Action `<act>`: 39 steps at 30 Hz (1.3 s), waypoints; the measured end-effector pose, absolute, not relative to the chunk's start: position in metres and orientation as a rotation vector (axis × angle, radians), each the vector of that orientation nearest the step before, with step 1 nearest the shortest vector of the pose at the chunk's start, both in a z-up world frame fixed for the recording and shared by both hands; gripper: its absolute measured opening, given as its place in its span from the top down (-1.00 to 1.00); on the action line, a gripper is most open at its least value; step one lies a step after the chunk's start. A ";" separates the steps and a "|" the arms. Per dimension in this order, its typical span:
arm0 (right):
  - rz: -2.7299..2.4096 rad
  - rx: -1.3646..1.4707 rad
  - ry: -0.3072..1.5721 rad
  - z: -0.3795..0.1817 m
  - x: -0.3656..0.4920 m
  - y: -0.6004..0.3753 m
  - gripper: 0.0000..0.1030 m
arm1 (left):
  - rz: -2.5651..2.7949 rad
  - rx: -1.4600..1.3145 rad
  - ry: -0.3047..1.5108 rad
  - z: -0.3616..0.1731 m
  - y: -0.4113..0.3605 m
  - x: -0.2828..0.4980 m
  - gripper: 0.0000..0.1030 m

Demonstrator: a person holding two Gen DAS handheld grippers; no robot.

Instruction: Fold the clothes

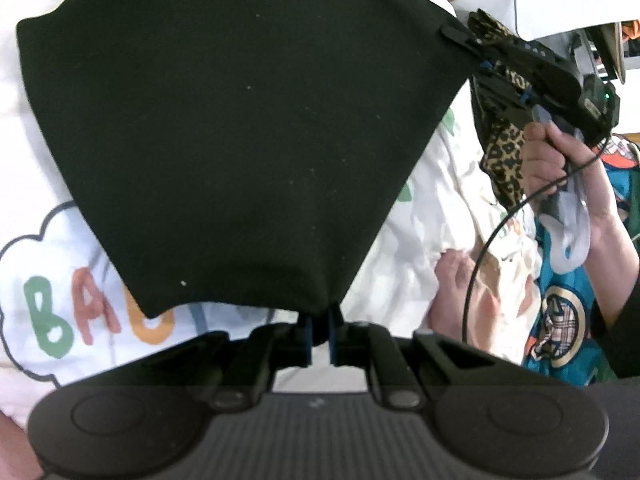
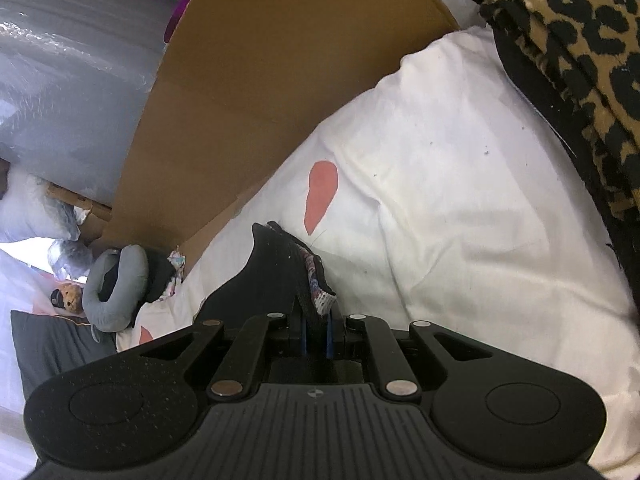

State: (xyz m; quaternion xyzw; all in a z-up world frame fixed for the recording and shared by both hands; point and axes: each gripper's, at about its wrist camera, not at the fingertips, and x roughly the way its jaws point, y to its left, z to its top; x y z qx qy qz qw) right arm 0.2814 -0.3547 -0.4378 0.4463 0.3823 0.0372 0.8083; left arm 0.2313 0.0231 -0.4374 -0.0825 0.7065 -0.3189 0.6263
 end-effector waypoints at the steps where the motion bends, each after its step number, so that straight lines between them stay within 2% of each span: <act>1: 0.081 0.946 0.816 -0.437 0.282 -0.355 0.85 | -0.734 -0.195 1.623 -0.437 0.022 0.232 0.86; 14: 0.058 0.912 0.779 -0.428 0.292 -0.364 0.86 | -0.794 -0.219 1.643 -0.438 -0.011 0.225 0.86; 19: 0.036 0.878 0.802 -0.432 0.293 -0.366 0.85 | -0.784 -0.194 1.726 -0.454 -0.009 0.221 0.86; 21: 0.026 0.861 0.818 -0.434 0.291 -0.365 0.84 | -0.780 -0.156 1.751 -0.453 -0.008 0.215 0.95; 24: 0.018 0.867 0.818 -0.435 0.286 -0.367 0.77 | -0.780 -0.117 1.777 -0.450 -0.008 0.209 0.95; 27: 0.013 0.856 0.803 -0.431 0.279 -0.368 0.75 | -0.786 -0.111 1.754 -0.438 -0.009 0.214 0.86; 28: 0.013 0.844 0.801 -0.430 0.277 -0.367 0.74 | -0.784 -0.105 1.738 -0.433 -0.009 0.217 0.77; 29: 0.011 0.830 0.802 -0.429 0.273 -0.366 0.67 | -0.781 -0.095 1.714 -0.428 -0.010 0.222 0.71; 30: 0.010 0.818 0.801 -0.428 0.270 -0.366 0.49 | -0.779 -0.085 1.689 -0.424 -0.010 0.226 0.68; 32: 0.012 0.817 0.800 -0.429 0.263 -0.366 0.30 | -0.768 -0.057 1.650 -0.418 -0.012 0.235 0.55; 36: 0.022 0.825 0.812 -0.433 0.251 -0.368 0.29 | -0.728 -0.054 1.600 -0.410 -0.011 0.258 0.48; 39: 0.027 0.842 0.828 -0.439 0.245 -0.370 0.29 | -0.711 -0.030 1.538 -0.404 -0.009 0.275 0.33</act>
